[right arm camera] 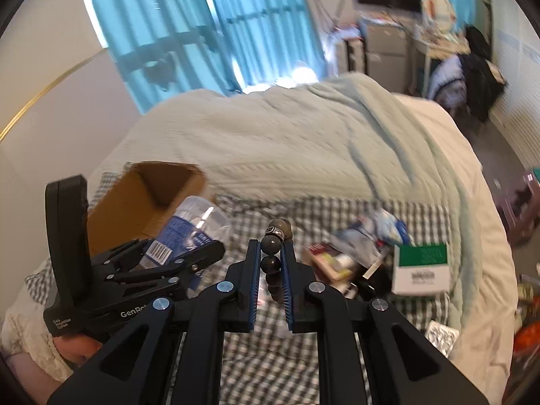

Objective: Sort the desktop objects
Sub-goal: 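Carry the tub and bracelet into the box and open both grippers, then return both grippers to the pile and grasp the silver blister pack with the right gripper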

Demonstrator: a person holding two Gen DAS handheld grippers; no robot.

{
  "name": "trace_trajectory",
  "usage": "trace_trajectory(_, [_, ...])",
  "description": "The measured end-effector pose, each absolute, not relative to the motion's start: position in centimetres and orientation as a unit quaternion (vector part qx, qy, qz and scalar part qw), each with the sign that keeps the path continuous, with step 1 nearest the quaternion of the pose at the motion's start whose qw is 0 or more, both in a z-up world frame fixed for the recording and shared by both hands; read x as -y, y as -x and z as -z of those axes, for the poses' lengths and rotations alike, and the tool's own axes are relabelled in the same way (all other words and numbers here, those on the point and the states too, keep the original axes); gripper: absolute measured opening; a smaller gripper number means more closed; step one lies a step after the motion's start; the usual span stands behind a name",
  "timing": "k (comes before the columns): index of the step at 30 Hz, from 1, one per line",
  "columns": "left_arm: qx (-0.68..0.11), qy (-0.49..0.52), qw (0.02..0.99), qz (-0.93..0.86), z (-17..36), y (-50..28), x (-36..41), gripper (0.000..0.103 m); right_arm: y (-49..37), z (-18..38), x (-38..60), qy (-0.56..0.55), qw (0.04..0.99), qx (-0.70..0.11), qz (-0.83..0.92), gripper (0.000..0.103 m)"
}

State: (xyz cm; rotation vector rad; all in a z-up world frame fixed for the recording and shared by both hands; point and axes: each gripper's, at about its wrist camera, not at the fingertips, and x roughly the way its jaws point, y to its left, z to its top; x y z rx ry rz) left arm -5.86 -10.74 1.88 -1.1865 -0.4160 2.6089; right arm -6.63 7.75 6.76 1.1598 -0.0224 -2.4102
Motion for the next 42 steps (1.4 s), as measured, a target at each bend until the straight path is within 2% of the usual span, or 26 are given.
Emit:
trace_trajectory(6, [0.168, 0.389, 0.078, -0.902, -3.6, 4.8, 16.4, 0.066, 5.5, -8.5, -1.7, -0.409, 0.29, -0.005, 0.865, 0.011])
trace_trajectory(13, [0.182, 0.384, -0.002, -0.905, -2.7, 4.0, 23.9, 0.066, 4.7, -8.2, 5.4, -0.408, 0.347, -0.025, 0.844, 0.011])
trace_trajectory(21, [0.197, 0.412, -0.036, -0.889, 0.8, 2.4, 29.7, 0.066, 5.0, -4.6, 12.5, -0.431, 0.375, -0.081, 0.817, 0.011])
trace_trajectory(28, [0.191, 0.403, -0.044, -0.894, 1.1, 1.9, 31.6, 0.066, 5.1, -2.0, 15.3, -0.449, 0.38, -0.111, 0.801, 0.011])
trace_trajectory(30, [0.187, 0.405, -0.044, -0.894, 1.0, 1.9, 31.5, 0.067, 5.2, -2.3, 15.2, -0.444, 0.375, -0.111, 0.806, 0.017])
trace_trajectory(32, [0.184, 0.408, -0.048, -0.893, 0.8, 1.9, 31.3, 0.074, 5.3, -2.7, 14.9, -0.438, 0.366, -0.11, 0.814, 0.038])
trace_trajectory(33, [0.184, 0.408, -0.051, -0.893, 0.6, 1.7, 31.2, 0.079, 5.5, -3.1, 14.5, -0.434, 0.36, -0.107, 0.819, 0.04])
trace_trajectory(35, [0.189, 0.405, -0.055, -0.893, 0.4, 1.5, 31.2, 0.081, 5.6, -3.6, 13.9, -0.429, 0.351, -0.106, 0.825, 0.04])
trace_trajectory(42, [0.169, 0.405, -0.05, -0.897, -1.6, 0.6, 28.9, 0.084, 5.8, -6.6, 9.1, -0.409, 0.295, -0.095, 0.858, 0.04])
